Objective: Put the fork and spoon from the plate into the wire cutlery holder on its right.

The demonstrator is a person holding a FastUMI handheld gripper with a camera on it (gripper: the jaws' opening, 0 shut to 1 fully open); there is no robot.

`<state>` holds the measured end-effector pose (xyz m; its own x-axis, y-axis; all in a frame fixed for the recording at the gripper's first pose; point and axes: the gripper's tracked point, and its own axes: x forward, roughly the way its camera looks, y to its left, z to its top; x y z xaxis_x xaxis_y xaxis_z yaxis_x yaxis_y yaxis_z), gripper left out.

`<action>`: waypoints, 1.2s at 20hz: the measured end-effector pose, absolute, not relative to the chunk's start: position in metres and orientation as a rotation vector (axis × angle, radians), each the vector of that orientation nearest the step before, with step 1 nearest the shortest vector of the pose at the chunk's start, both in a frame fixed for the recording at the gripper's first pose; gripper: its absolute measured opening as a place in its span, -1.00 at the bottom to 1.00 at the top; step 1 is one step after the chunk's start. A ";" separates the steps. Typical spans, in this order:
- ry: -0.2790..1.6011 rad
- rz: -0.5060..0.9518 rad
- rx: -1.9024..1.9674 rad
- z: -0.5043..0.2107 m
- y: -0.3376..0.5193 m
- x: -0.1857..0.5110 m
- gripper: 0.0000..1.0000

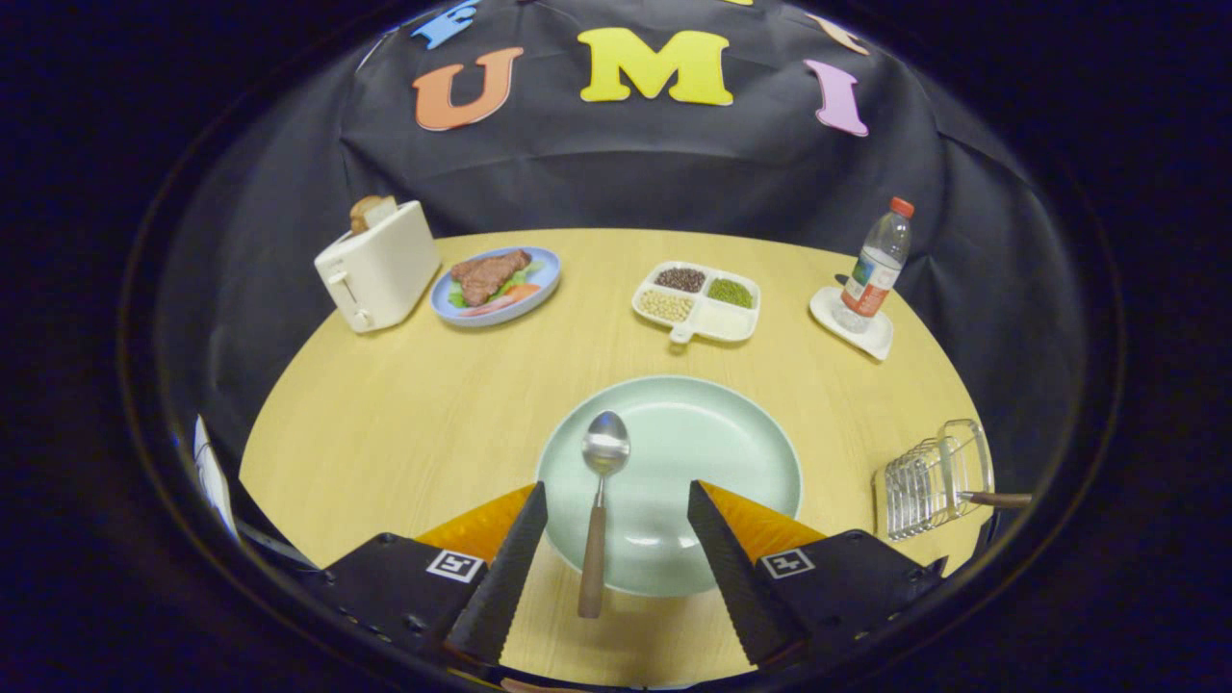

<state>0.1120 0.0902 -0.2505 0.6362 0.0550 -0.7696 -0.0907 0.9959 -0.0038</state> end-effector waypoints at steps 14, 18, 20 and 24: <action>1.080 0.020 0.041 -0.312 0.093 0.124 -0.14; 1.059 0.043 0.096 -0.313 0.097 0.125 -0.75; 1.063 0.061 0.122 -0.309 0.098 0.125 -0.91; 1.040 0.105 0.127 -0.296 0.095 0.116 -0.99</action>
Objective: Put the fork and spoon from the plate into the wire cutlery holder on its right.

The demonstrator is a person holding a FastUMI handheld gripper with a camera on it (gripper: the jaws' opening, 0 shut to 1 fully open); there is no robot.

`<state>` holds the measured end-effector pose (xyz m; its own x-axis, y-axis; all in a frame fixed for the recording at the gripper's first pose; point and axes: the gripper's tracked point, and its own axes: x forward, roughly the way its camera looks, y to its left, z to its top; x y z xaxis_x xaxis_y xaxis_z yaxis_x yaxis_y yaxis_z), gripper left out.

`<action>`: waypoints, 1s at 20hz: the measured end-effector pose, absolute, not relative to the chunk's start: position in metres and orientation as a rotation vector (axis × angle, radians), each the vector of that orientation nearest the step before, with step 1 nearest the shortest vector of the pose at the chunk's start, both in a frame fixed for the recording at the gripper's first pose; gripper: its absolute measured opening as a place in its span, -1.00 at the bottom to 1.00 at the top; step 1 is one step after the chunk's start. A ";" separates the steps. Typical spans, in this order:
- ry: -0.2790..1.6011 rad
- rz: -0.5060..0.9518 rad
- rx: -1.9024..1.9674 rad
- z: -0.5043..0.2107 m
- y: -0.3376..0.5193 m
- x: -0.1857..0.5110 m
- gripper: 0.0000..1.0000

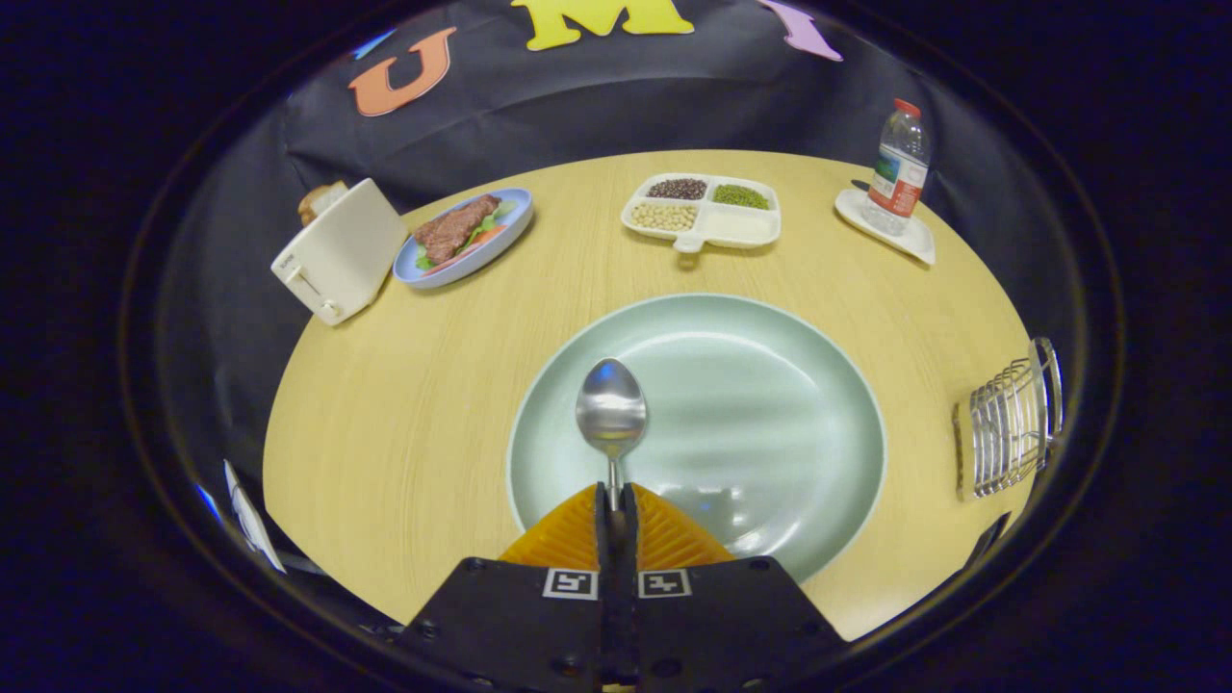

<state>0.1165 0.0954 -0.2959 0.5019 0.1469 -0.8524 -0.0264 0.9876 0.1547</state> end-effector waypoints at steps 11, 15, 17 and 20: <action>0.901 0.139 0.138 -0.225 0.025 0.095 -0.99; 0.869 0.090 0.159 -0.213 -0.022 0.090 -0.99; 0.862 0.065 0.171 -0.209 -0.045 0.087 -0.99; 0.851 0.023 0.179 -0.203 -0.078 0.083 -0.99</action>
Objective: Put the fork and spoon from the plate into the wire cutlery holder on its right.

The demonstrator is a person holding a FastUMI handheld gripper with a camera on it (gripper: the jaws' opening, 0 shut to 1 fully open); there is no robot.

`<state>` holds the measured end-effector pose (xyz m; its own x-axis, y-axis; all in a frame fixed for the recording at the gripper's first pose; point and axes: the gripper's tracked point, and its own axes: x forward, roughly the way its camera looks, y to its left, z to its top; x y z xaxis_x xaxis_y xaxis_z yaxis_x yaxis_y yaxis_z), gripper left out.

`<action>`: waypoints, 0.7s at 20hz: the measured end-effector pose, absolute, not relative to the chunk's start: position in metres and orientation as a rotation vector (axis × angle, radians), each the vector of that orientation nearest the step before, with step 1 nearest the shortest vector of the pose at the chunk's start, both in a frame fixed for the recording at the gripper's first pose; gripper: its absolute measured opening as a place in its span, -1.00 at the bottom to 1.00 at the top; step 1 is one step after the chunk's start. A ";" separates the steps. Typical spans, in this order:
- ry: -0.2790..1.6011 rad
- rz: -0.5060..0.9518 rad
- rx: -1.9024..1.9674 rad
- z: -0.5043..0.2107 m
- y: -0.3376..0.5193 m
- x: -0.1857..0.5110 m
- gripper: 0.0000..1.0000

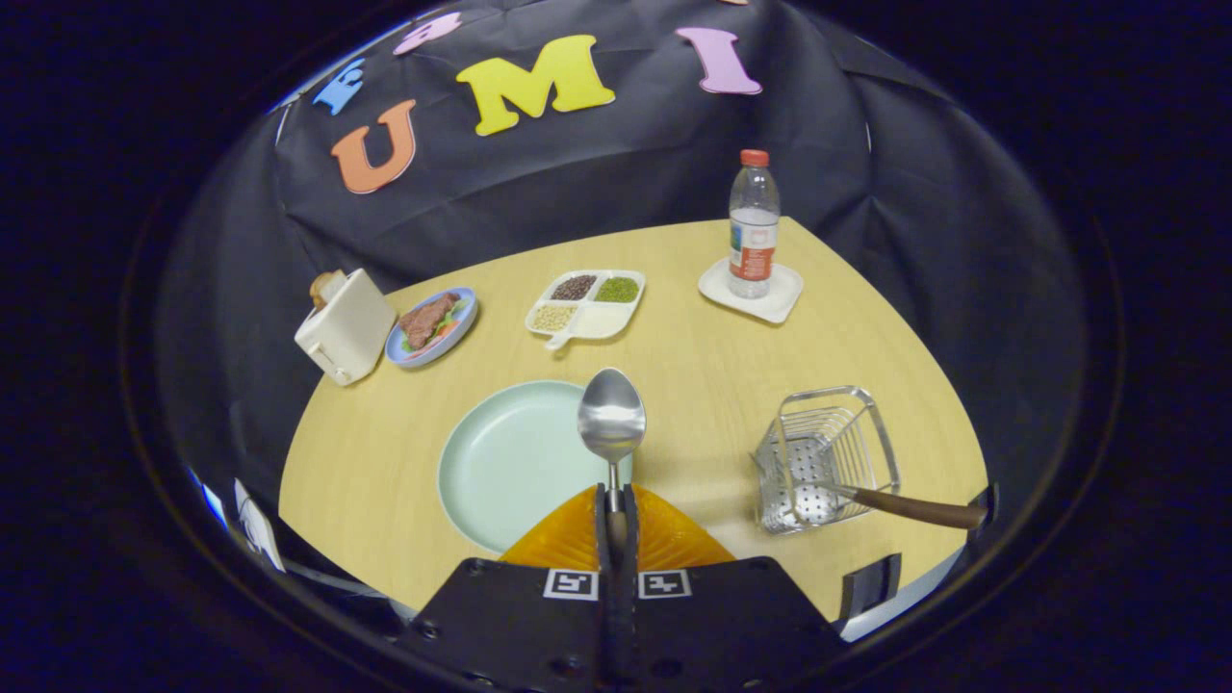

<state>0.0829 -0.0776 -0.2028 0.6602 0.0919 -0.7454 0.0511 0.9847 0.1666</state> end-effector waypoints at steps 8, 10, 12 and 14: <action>0.891 -0.104 0.217 -0.199 -0.144 0.066 -0.99; 0.888 -0.117 0.219 -0.196 -0.151 0.062 -0.99; 0.890 -0.134 0.229 -0.195 -0.159 0.058 -0.99; 0.894 -0.157 0.247 -0.195 -0.168 0.056 -0.99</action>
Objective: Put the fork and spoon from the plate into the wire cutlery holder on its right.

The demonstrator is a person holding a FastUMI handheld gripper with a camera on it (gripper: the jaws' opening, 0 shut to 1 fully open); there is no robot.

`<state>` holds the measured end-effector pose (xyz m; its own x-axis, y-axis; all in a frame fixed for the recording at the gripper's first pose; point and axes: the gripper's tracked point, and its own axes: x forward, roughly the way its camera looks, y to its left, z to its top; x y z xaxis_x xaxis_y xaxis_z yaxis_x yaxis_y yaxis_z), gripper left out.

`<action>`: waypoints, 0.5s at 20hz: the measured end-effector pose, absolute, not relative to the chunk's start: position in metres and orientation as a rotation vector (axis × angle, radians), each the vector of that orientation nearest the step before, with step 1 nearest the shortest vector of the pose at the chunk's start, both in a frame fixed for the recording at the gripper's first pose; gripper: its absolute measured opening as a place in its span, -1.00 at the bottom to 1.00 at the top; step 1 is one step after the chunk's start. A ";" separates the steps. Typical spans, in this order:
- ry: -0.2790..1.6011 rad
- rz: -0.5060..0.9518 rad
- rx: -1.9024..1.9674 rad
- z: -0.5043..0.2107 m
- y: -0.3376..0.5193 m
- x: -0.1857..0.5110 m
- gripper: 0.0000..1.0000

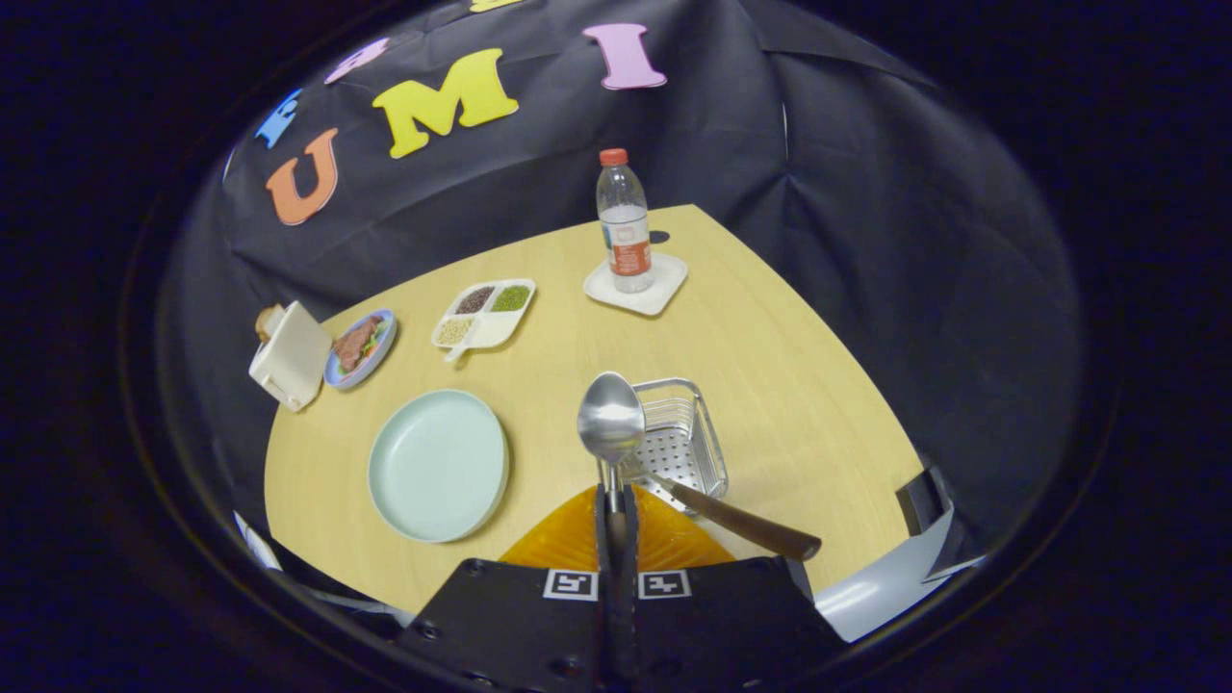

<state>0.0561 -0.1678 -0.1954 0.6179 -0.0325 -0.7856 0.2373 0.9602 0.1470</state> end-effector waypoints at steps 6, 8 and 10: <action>0.887 -0.170 0.247 -0.197 -0.173 0.053 -0.91; 0.850 -0.170 0.250 -0.188 -0.172 0.055 -0.86; 0.817 -0.169 0.243 -0.180 -0.172 0.056 -0.73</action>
